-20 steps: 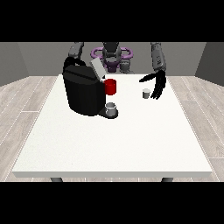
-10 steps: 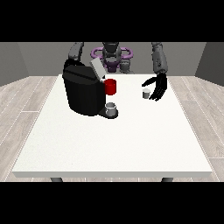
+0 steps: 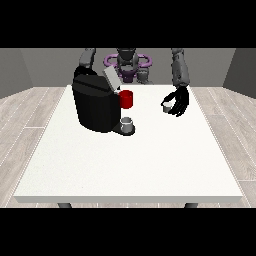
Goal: Insert the coffee pod into the coffee machine and close the lid
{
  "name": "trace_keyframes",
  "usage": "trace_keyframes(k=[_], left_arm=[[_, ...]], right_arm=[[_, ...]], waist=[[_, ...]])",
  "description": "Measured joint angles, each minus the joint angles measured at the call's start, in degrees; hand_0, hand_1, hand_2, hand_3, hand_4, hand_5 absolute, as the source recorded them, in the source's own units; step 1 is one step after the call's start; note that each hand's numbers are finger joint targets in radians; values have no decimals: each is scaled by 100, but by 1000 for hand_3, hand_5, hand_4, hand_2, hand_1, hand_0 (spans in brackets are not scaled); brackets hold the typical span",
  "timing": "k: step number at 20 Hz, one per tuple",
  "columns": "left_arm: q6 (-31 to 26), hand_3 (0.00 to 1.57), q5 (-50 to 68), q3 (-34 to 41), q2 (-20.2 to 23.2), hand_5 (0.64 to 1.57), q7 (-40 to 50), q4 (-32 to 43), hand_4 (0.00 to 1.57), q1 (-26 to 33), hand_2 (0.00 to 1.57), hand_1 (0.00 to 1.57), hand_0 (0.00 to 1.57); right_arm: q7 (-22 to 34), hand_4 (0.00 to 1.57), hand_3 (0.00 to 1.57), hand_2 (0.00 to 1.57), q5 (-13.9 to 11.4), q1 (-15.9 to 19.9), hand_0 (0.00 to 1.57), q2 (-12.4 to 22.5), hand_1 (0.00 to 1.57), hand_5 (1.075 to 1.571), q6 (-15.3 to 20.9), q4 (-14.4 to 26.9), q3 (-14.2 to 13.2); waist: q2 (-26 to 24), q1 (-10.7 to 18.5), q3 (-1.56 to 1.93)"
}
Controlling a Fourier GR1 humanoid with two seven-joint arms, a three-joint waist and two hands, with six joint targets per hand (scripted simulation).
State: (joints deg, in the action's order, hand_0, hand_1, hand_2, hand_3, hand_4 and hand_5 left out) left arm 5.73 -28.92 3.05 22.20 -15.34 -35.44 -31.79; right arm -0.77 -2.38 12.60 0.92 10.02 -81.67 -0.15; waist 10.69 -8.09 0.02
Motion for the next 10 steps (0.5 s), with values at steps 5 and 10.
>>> trace_keyframes(k=[5,10], left_arm=[[330,776,-275,-35,29,1571,-147,196,309,-116,1011,899,899],[462,1305,-536,-125,85,1571,-270,311,473,-226,1358,1225,1225]], right_arm=[[57,492,0,0,80,53,0,12,0,1571,-19,-53,-53],[-152,535,0,0,220,81,0,27,0,1571,-78,44,-191]], waist=[[38,-55,8],[129,-62,17]])
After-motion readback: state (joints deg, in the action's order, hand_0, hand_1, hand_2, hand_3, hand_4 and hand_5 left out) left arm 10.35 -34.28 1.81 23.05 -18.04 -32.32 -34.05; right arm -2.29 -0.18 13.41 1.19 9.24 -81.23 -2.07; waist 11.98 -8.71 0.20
